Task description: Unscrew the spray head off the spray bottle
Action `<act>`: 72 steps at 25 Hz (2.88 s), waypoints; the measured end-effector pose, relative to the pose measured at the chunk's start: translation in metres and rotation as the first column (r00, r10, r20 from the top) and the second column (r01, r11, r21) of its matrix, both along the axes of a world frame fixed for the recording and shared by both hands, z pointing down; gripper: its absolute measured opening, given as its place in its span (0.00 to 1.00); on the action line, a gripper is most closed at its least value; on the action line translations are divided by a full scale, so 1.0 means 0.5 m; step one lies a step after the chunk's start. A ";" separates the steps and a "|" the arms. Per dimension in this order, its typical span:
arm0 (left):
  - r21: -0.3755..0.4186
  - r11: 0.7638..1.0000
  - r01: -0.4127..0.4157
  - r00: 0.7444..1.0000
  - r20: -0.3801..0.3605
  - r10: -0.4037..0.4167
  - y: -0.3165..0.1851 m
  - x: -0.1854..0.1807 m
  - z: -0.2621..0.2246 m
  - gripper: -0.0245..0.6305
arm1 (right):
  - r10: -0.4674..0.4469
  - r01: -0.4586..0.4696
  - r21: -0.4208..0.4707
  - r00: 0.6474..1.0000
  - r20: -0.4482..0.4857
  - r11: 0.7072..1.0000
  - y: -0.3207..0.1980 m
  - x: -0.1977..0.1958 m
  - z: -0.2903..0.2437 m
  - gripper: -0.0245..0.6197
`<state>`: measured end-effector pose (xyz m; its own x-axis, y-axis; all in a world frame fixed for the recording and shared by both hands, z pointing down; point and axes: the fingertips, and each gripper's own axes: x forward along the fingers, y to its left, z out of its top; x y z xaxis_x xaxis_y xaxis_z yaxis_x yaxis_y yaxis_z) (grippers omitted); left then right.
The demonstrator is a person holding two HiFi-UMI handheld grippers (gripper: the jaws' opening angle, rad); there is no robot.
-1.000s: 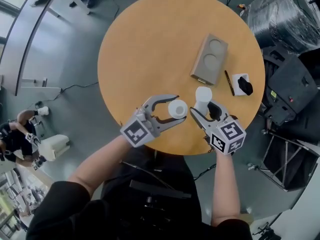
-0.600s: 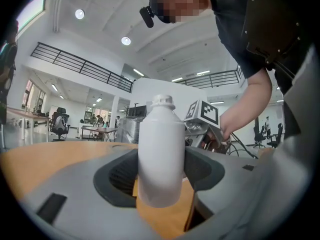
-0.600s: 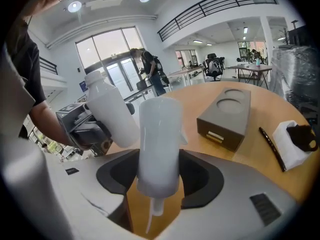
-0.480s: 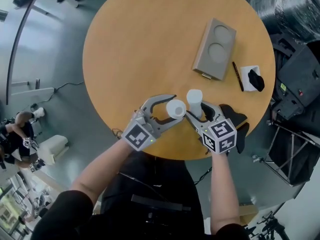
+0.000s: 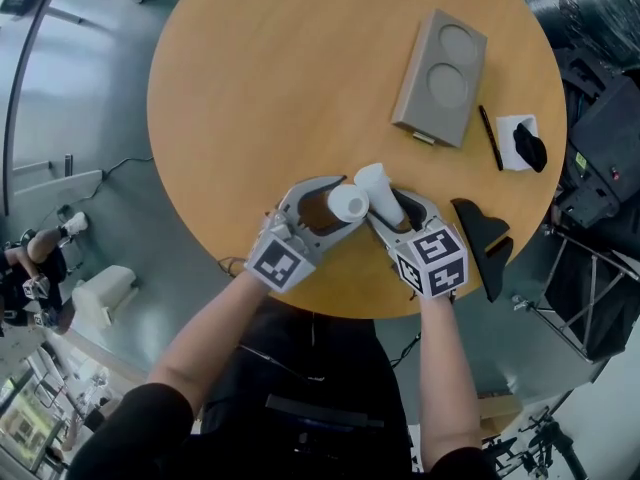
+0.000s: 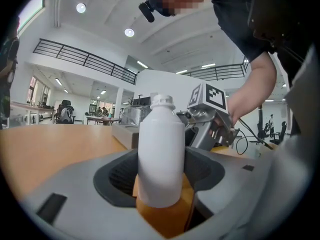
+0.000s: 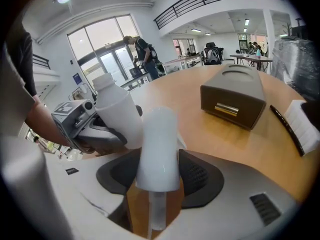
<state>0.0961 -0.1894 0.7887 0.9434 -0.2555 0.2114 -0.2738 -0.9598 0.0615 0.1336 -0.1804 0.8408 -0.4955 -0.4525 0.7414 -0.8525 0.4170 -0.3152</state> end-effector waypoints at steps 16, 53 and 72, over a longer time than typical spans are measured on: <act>-0.021 1.000 0.017 0.996 0.086 -0.015 0.021 -0.041 0.023 0.50 | -0.065 0.066 0.000 0.988 -0.139 0.998 0.028 -0.024 0.018 0.43; -0.014 1.000 -0.008 0.999 0.045 0.008 0.028 -0.052 0.006 0.51 | -0.107 0.078 0.204 0.985 0.135 0.976 -0.011 -0.178 -0.139 0.46; -0.082 0.992 0.095 0.987 0.140 -0.083 0.017 -0.223 -0.011 0.54 | -0.238 0.244 0.206 0.970 -0.053 0.948 -0.028 -0.244 -0.138 0.46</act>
<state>-0.0153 -0.1809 0.7829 0.8786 -0.3122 0.3614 -0.3696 -0.9237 0.1007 0.0119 -0.1944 0.7719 -0.5900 -0.4688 0.6573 -0.7255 0.6652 -0.1767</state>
